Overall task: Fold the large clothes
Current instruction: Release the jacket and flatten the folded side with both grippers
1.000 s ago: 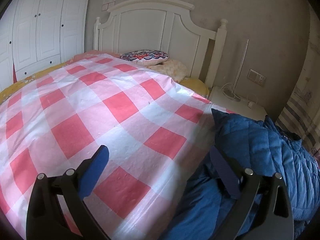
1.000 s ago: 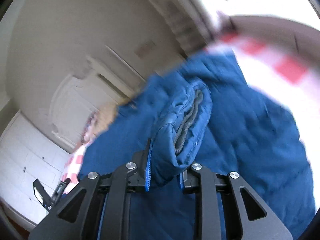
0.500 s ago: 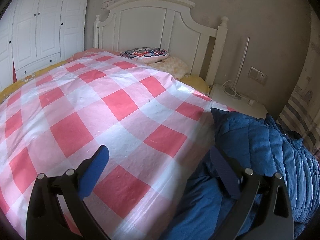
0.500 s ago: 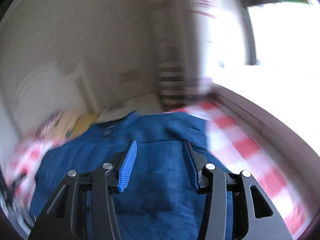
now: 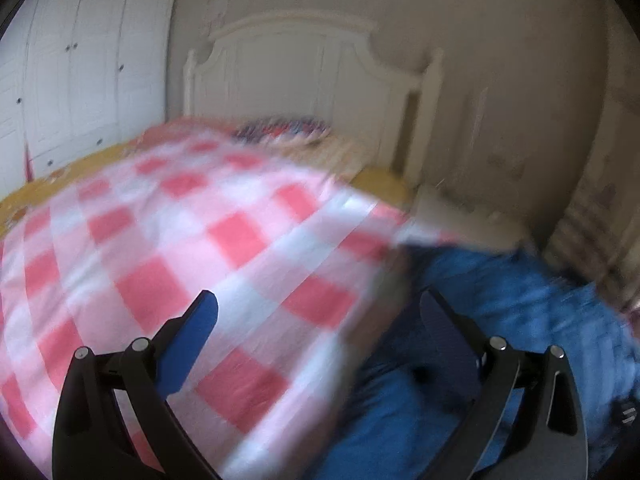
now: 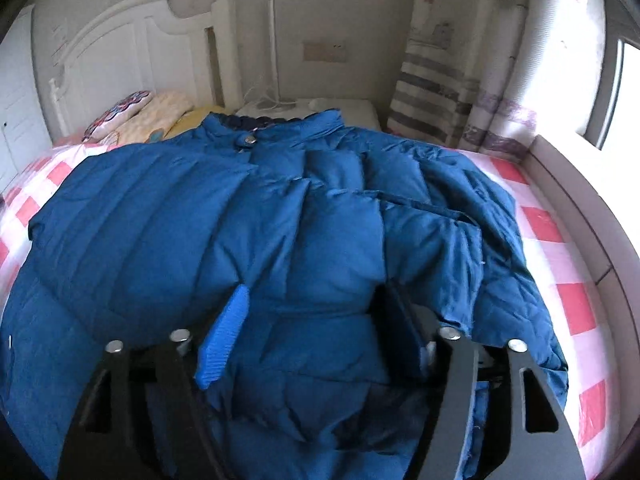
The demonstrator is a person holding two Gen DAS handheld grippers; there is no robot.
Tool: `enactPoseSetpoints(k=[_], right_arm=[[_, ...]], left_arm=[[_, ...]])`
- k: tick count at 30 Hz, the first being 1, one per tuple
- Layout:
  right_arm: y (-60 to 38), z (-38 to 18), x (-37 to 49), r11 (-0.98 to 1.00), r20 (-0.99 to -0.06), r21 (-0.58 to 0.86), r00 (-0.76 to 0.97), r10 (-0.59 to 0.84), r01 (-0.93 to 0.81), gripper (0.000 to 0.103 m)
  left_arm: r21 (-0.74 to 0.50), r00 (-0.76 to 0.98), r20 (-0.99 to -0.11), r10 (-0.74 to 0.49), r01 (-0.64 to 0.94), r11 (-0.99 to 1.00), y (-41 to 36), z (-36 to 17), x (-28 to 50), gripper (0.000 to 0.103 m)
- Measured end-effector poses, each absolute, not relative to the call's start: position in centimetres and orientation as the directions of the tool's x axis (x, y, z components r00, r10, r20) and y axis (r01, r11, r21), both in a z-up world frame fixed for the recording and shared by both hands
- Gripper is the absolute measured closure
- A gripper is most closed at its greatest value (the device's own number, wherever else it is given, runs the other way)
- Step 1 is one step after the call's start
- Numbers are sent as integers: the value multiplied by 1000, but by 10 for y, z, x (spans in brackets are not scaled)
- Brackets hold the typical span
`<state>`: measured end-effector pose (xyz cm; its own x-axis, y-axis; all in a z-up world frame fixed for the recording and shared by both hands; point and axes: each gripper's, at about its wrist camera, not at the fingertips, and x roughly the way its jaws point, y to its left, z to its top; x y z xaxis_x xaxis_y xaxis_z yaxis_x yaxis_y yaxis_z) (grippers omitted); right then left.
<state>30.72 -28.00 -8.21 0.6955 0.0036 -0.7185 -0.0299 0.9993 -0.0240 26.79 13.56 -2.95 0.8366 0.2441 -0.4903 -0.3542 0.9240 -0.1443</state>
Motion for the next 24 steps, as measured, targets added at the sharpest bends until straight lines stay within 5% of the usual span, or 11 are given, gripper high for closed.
enactPoseSetpoints(k=[6,10,15,24], right_arm=[[-273,-82,311,998,-723,-58,690,-23,-27,27],[-276,-82,311,999,-725,-39,689,-9,-28,27],[-276,-83,312,999,-725,-31,689,0,-33,25],[-274,-73,306,999,-718,-29,696,-6,-20,20]], left_arm=[[-84,892,-451,-29,-10,996,53,37,305,2],[-22,770,-637,-31,21,1000,15,-6,375,2],[50,637,-770,36,4,999,2,-82,409,2],[117,686,-725,65,29,993,-4,-101,397,2]])
